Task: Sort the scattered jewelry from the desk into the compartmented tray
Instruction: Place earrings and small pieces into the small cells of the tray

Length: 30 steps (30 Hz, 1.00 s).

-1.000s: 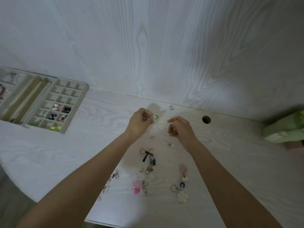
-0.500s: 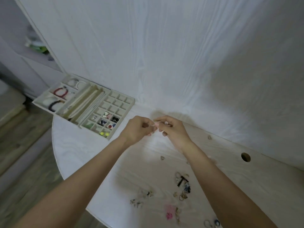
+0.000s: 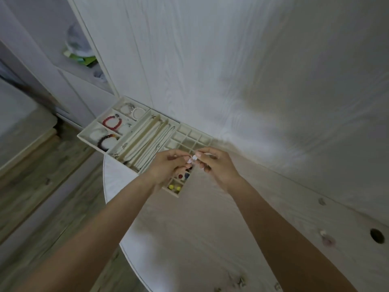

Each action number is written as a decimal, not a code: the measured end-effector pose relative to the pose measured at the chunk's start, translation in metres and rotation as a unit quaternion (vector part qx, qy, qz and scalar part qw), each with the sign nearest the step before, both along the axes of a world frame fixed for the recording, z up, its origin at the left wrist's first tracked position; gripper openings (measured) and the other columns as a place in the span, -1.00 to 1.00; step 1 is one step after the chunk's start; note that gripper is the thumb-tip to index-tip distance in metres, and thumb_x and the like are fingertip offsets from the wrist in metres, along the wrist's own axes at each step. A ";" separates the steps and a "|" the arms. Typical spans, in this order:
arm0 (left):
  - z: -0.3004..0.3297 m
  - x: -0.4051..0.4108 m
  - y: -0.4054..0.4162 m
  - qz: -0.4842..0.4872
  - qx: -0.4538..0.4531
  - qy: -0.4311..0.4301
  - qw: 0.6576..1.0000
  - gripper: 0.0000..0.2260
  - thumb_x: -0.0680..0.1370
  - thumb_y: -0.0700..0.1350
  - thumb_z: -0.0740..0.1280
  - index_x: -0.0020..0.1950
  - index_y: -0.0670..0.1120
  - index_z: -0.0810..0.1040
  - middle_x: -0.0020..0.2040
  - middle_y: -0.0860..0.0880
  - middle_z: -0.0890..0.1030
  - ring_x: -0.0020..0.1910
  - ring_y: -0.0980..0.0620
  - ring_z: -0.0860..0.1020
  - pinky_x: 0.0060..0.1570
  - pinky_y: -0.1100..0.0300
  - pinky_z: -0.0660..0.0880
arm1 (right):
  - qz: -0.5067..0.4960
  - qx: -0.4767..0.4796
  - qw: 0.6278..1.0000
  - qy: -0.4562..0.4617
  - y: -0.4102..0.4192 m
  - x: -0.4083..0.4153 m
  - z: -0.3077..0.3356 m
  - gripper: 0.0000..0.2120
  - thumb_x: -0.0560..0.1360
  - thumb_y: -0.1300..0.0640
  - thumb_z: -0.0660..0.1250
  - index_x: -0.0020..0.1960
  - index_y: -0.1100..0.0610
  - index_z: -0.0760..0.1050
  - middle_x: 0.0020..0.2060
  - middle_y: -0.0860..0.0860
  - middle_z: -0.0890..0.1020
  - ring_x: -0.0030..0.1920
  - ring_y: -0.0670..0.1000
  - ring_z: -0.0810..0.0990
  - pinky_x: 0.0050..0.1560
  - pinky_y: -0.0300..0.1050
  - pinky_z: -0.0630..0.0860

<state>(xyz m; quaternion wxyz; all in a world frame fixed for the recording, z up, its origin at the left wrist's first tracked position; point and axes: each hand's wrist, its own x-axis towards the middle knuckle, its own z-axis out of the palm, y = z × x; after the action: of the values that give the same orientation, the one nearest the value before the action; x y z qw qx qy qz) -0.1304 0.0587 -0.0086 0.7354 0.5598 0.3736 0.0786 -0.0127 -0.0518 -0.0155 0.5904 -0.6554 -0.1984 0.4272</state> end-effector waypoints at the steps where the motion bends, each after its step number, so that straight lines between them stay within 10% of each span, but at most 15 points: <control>1: -0.004 0.001 0.006 0.011 -0.017 -0.003 1.000 -0.92 0.53 -0.29 0.32 -0.03 -0.19 0.59 -0.11 -0.14 0.64 -0.16 0.06 0.61 -0.07 0.31 0.56 | -0.006 0.001 1.000 -0.002 0.006 0.000 -0.003 -0.90 0.52 0.26 0.32 -0.13 0.15 0.60 -0.34 0.05 0.59 -0.40 -0.12 0.47 -0.36 -0.30 0.37; 11: -0.035 0.023 0.037 0.015 0.120 0.054 0.991 -0.89 0.45 -0.34 0.41 -0.21 -0.15 0.58 -0.36 -0.04 0.62 -0.41 0.13 0.60 -0.34 0.31 0.54 | -0.014 -0.090 0.996 -0.024 0.039 0.016 -0.030 -0.95 0.42 0.32 0.42 -0.15 0.21 0.61 -0.36 0.05 0.58 -0.41 -0.13 0.50 -0.41 -0.35 0.39; 16: -0.047 0.040 0.040 -0.043 0.239 0.114 0.963 -0.96 0.44 -0.17 0.45 -0.14 -0.13 0.64 -0.29 0.01 0.63 -0.29 0.10 0.61 -0.19 0.24 0.58 | -0.019 -0.111 0.993 -0.026 0.047 0.023 -0.040 -0.90 0.44 0.24 0.42 -0.25 0.18 0.56 -0.41 0.03 0.52 -0.41 -0.08 0.41 -0.41 -0.30 0.34; 21: -0.052 0.045 0.036 -0.031 0.145 0.107 0.983 -0.81 0.48 -0.23 0.42 0.05 -0.28 0.59 -0.13 -0.14 0.64 -0.15 -0.01 0.62 -0.09 0.22 0.59 | 0.057 -0.130 0.957 -0.253 0.047 0.037 -0.048 -0.95 0.45 0.21 0.39 -0.13 0.14 0.63 -0.31 -0.11 0.57 -0.25 -0.13 0.51 -0.20 -0.30 0.37; 30: -0.052 0.057 0.038 -0.060 0.333 0.155 0.928 -0.98 0.48 -0.18 0.40 -0.12 -0.08 0.59 -0.20 0.01 0.60 -0.19 0.06 0.58 -0.05 0.10 0.57 | 0.026 -0.164 0.960 -0.224 0.040 0.044 -0.059 -0.98 0.42 0.19 0.43 -0.14 0.10 0.62 -0.29 -0.11 0.56 -0.26 -0.22 0.47 -0.27 -0.43 0.33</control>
<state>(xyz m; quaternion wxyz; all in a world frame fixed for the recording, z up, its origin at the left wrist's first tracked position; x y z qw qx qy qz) -0.0737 0.0971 -0.0605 0.4431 0.7991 0.4008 0.0669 0.0314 -0.0119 -0.0743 0.4039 -0.8167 -0.2695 0.3118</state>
